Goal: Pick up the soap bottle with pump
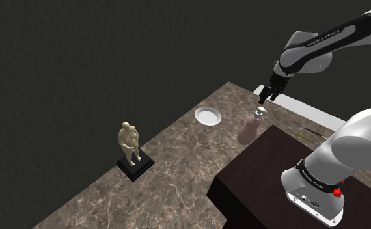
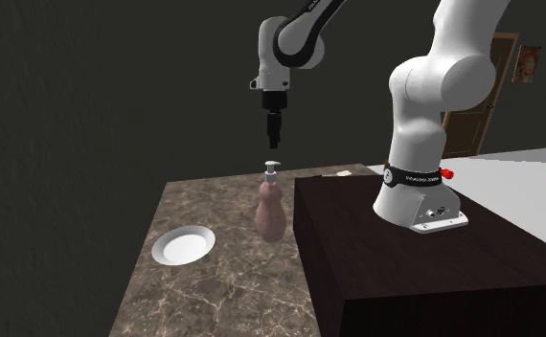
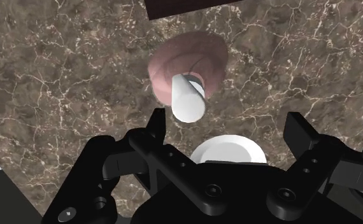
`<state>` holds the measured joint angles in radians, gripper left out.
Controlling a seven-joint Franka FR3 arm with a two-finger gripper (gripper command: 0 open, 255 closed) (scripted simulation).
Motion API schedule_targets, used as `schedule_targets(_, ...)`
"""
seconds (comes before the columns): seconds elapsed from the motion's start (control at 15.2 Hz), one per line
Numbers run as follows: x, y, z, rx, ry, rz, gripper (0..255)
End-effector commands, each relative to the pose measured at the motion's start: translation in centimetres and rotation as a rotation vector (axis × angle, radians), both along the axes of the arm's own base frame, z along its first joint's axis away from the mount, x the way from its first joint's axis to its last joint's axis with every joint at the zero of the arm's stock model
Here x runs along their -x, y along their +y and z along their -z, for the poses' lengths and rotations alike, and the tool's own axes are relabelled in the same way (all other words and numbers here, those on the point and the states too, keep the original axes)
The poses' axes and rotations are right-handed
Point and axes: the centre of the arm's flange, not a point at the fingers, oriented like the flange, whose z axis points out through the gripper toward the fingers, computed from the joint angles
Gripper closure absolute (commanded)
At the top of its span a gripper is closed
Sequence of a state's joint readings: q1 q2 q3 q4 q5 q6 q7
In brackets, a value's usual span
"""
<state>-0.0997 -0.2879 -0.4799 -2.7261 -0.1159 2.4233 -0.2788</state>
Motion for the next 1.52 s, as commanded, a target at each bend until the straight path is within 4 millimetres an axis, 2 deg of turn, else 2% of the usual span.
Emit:
schedule_targets(0.0, -0.3, -1.2, 2.4, 0.002, -0.007, -0.002, 0)
schedule_targets(0.13, -0.7, -2.6, 4.7, 0.001, -0.013, -0.004, 0)
schedule_targets(0.59, -0.7, -2.6, 8.4, 0.001, -0.013, -0.004, 0)
schedule_targets(0.79, -0.7, -2.6, 8.7, 0.001, -0.013, -0.004, 0)
schedule_targets(0.86, -0.7, -2.6, 8.6, 0.001, -0.013, -0.004, 255)
schedule_targets(1.45, -0.7, -2.6, 8.7, 0.001, -0.013, -0.004, 255)
